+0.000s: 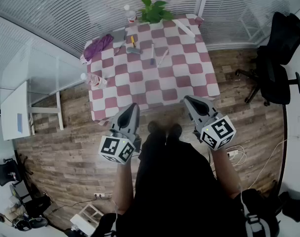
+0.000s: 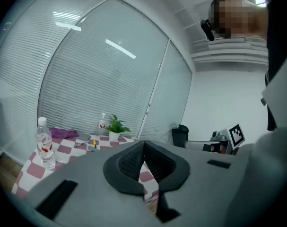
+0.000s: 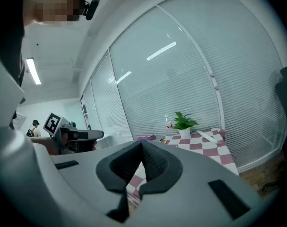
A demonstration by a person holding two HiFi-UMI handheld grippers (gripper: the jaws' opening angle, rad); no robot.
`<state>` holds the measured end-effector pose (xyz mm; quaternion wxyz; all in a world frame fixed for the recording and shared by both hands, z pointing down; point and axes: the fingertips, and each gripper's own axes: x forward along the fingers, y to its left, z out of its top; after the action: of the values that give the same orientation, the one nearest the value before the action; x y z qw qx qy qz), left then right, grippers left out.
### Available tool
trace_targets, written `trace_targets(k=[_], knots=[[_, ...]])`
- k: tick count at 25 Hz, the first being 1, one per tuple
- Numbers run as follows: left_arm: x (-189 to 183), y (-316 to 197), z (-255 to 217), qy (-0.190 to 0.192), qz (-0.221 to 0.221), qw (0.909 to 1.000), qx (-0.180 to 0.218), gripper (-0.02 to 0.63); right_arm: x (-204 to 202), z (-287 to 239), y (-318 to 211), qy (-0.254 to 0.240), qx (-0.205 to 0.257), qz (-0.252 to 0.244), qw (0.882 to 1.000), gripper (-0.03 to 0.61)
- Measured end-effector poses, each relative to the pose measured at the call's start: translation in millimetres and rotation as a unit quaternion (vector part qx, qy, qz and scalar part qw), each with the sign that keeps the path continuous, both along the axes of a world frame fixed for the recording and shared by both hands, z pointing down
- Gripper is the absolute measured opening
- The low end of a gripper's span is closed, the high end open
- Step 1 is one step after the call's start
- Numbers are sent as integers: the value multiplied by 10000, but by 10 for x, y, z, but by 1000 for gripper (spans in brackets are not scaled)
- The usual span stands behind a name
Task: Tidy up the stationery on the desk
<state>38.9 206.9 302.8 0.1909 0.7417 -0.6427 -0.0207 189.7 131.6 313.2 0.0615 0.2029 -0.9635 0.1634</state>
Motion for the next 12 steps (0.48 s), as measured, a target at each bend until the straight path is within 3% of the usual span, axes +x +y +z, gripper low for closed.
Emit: trace_targets(k=[12], knots=[[185, 98, 23, -86, 6, 9999, -98, 32, 164, 61, -24, 42, -123, 196, 9997, 20]])
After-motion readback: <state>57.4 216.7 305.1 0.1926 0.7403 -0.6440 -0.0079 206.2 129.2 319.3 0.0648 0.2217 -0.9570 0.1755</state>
